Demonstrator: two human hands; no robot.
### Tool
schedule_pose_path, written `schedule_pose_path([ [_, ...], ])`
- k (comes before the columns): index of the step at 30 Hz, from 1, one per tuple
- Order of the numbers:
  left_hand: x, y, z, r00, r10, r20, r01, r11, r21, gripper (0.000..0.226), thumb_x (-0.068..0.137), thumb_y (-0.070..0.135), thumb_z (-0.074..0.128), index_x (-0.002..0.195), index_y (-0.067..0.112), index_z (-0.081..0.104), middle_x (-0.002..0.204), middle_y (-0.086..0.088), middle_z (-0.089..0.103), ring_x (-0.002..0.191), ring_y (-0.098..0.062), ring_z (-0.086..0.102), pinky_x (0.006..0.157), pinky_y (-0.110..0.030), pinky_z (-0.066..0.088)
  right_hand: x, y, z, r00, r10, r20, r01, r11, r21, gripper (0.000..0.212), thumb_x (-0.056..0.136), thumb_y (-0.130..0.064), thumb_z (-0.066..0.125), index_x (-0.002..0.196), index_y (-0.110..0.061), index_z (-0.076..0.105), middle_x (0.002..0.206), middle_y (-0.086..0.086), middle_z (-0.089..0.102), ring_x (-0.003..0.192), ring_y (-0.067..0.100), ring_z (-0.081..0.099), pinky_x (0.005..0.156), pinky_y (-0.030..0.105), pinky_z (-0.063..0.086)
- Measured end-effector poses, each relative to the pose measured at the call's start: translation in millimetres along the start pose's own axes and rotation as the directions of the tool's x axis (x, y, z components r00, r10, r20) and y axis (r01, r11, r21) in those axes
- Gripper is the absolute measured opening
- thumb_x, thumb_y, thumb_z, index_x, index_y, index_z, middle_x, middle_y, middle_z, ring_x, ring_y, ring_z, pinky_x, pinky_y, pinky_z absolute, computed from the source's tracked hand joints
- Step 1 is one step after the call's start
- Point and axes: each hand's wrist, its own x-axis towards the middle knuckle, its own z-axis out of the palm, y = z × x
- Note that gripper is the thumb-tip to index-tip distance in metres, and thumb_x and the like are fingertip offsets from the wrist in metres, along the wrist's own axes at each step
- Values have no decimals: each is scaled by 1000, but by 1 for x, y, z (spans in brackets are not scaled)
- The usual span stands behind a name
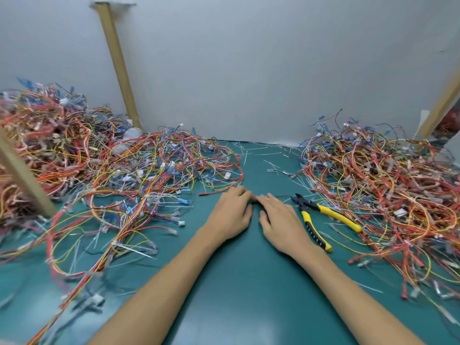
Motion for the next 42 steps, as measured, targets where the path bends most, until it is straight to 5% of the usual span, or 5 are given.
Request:
schedule_pose_path([
  [13,9,-28,-87,859,-170,-483,217,975,41,16,94,9,48,104,6,61,101,-11,63,96,-28,56,83,-41,46,1,4,0,1000,10,-2,-10,997,81,45,103,-24,36,148,-19,40,157,-5,35,149,10,18,117,32,17],
  [23,-15,-94,-104,720,-647,-251,694,679,239,32,96,17,55,113,-8,48,104,-29,62,99,-44,58,80,-49,51,0,3,-1,1000,13,-4,-13,997,82,46,103,-25,35,149,-20,38,158,-6,33,149,8,16,117,31,15],
  [35,26,-63,-165,749,-654,105,609,742,279,43,79,46,75,80,7,58,81,-8,63,70,-20,57,56,-31,42,0,4,-1,1000,9,-7,-9,996,87,46,103,-25,36,149,-20,39,158,-6,34,149,8,17,117,29,14],
  [39,44,-37,-185,799,-483,357,519,855,-6,21,95,12,60,95,-8,63,82,-15,70,63,-17,65,63,-30,58,0,4,-2,1000,12,-2,-11,996,90,46,103,-26,36,149,-20,39,158,-5,34,149,9,17,117,30,14],
  [42,59,-14,-186,900,-365,238,408,897,-169,22,102,4,44,103,-12,59,83,-19,65,55,-12,59,56,-20,53,1,4,-2,1000,12,-1,-12,996,92,46,103,-26,36,149,-20,39,157,-5,34,149,9,17,118,31,14],
])
